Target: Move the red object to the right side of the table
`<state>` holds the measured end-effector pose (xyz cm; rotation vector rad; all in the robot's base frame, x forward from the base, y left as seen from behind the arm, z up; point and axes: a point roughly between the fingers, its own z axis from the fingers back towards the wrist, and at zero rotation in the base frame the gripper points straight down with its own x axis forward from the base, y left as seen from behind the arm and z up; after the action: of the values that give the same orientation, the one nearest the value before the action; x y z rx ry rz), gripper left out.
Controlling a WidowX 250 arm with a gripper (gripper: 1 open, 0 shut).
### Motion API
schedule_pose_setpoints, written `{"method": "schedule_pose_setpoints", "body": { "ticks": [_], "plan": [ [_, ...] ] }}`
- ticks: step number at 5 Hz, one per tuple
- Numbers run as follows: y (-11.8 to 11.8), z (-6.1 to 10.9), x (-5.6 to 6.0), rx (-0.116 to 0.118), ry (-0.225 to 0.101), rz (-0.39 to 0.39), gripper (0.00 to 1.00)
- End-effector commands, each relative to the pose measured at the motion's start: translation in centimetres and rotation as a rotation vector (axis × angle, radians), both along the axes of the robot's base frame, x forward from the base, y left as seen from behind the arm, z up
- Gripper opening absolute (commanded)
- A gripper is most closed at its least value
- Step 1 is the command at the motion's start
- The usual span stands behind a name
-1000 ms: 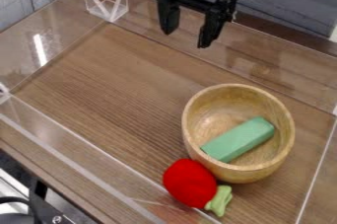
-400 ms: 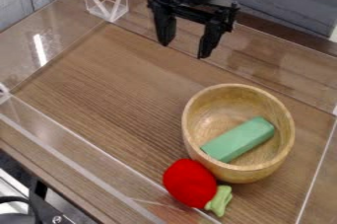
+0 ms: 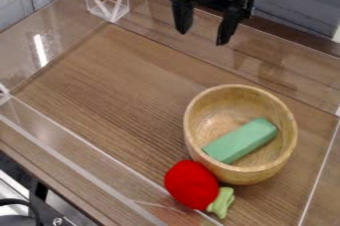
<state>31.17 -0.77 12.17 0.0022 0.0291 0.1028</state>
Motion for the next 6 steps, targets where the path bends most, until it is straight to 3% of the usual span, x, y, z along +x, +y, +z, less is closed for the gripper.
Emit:
{"method": "schedule_pose_setpoints", "body": {
  "ticks": [1,3,6],
  "plan": [
    [-0.6,1.7,0.0,0.009,-0.036,-0.059,1.00],
    [-0.4,2.7,-1.6,0.004,-0.046,-0.072,1.00],
    [1.3,1.0,-0.8,0.017,-0.051,-0.038,1.00]
  ]
}}
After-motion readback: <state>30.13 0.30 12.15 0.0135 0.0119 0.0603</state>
